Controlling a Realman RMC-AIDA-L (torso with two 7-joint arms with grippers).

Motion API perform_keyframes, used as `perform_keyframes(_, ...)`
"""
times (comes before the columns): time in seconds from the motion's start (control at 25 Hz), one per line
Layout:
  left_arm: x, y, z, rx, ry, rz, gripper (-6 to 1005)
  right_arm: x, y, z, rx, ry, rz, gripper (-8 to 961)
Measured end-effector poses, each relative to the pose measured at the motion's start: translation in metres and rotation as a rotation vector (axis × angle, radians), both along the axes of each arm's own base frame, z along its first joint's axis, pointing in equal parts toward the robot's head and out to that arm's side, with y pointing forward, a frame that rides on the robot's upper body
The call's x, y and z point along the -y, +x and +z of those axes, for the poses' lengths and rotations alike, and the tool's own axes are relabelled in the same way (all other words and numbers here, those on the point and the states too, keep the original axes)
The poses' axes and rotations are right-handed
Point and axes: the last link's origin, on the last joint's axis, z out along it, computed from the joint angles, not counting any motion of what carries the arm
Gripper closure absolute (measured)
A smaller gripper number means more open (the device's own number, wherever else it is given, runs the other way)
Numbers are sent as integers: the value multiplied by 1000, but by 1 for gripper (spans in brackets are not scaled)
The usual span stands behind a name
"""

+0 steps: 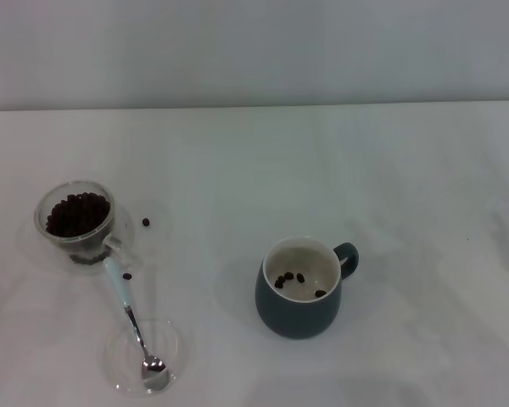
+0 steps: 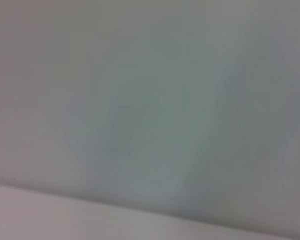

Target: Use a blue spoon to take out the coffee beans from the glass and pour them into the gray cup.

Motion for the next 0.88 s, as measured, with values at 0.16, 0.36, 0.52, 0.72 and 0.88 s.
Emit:
perform_keyframes(0.16, -6, -6, 12, -65, 101, 11, 418, 1, -2, -6, 0, -31, 9, 558)
perform_keyframes(0.36, -22, -5, 19, -130, 184, 0, 419, -1, -5, -11, -5, -63, 21, 558)
perform_keyframes(0.52, -33, -2, 27, -161, 245, -13, 419, -2, -9, -13, -15, -70, 38, 558)
perform_keyframes(0.72, -41, 1, 32, -177, 334, -10, 419, -10, -11, -14, -13, -68, 35, 558)
perform_keyframes(0.88, -48, 3, 34, -189, 362, -11, 419, -12, -12, -13, -18, -58, 35, 558)
